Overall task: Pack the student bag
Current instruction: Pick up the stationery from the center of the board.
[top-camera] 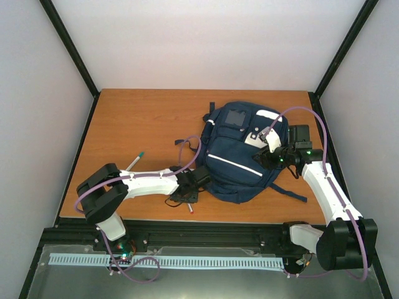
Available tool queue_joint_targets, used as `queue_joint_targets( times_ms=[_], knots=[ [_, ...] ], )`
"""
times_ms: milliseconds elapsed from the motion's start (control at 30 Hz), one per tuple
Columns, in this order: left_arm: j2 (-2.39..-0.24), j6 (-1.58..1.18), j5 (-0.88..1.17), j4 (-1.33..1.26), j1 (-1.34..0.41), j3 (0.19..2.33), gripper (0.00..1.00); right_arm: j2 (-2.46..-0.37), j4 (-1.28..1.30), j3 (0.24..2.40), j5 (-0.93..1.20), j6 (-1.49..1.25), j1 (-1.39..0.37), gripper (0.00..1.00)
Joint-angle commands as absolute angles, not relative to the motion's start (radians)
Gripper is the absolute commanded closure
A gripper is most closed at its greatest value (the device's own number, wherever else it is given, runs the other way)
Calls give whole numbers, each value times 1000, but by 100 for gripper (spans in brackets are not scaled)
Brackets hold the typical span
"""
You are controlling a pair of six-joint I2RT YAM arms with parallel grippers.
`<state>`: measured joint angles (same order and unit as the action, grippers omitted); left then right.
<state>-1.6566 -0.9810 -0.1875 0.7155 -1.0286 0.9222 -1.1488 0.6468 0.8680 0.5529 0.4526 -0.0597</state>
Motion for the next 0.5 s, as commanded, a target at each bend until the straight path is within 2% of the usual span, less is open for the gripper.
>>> queue_joint_targets(
  times_ms=[0,267,333,467],
  knots=[
    [-1684,-936,-173,720,-1042,947,73,-1152,643,862,555,468,-67,50],
    [-1672,-829,-86,770,-1042,930,87,-1157,646,862,558,471,-67,50],
    [-1661,-806,-69,793,-1042,926,87,-1157,646,862,559,471,-68,50],
    [-1652,-767,-35,850,-1042,929,78,-1158,646,862,559,471,-68,50]
  ],
)
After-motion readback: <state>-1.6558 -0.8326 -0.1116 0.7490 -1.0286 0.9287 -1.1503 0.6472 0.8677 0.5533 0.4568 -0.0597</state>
